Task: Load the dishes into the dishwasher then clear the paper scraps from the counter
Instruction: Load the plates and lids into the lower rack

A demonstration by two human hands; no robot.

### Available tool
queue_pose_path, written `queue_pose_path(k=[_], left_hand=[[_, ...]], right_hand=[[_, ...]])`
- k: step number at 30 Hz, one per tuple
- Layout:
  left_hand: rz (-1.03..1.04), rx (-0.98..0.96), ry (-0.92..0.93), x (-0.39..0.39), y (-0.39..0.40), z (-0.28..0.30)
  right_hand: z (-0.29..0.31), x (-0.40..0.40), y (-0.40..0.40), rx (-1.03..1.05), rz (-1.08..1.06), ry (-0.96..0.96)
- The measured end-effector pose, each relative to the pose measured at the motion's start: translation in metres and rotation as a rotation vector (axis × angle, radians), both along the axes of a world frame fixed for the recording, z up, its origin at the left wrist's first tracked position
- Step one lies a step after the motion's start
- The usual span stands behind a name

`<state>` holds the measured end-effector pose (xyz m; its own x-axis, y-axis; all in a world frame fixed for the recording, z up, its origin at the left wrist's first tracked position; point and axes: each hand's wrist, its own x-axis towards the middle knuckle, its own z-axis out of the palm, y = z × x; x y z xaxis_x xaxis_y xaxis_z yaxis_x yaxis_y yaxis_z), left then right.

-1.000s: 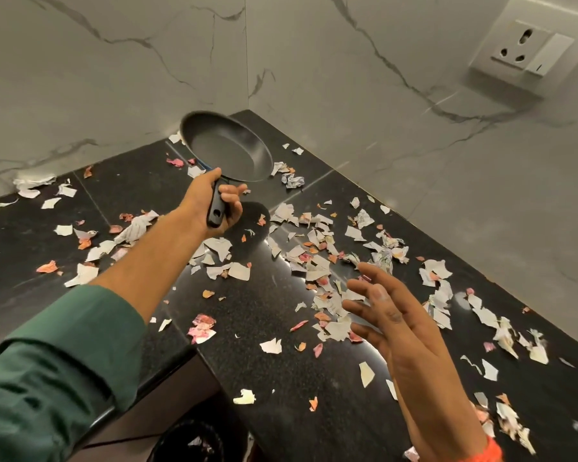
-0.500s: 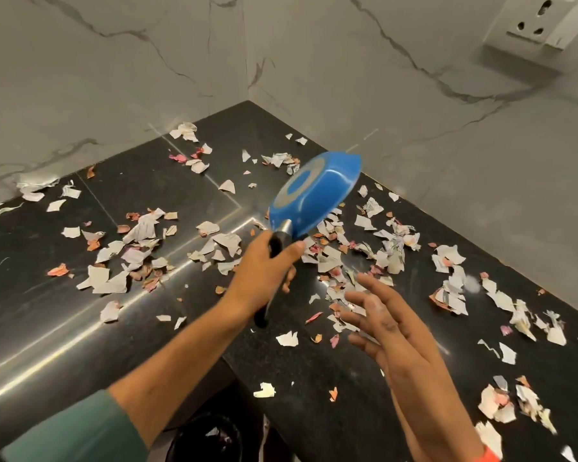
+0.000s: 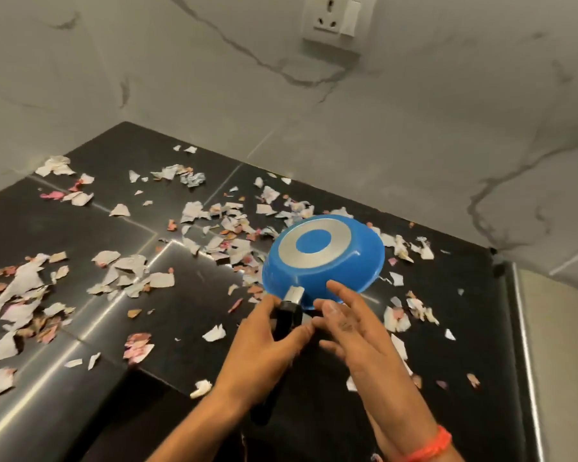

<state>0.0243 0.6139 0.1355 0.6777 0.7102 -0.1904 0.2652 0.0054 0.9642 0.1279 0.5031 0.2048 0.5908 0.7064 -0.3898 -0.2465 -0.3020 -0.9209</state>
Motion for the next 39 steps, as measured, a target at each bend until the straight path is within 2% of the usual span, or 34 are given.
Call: queue_pose_path(k=[5,12,17,26,33,39], left_hand=[[-0.103,-0.046,-0.002,0.003,-0.057,0.013],[-0.268,0.070,0.004,0.012,-0.138,0.031],[-0.426,0.082,-0.032,0.025,-0.203,0.040],[-0.895,0.104,-0.070,0.065,-0.325,0.050],[-1.239,0.211,-0.009,0.111,-0.402,0.027],[-1.596,0.138,-0.027,0.131,-0.456,0.008]], right_hand=[[0.005,-0.013,-0.064,0.056,-0.148,0.023],[-0.002,-0.032,-0.163,0.129,-0.367,0.008],[-0.015,-0.034,-0.227,0.117,-0.555,-0.024],[-0.018,-0.040,-0.347,0.179,-0.905,-0.025],[-0.041,-0.025,-0.402,0.202,-1.330,-0.005],[-0.069,-0.023,-0.450,0.113,-1.603,-0.035]])
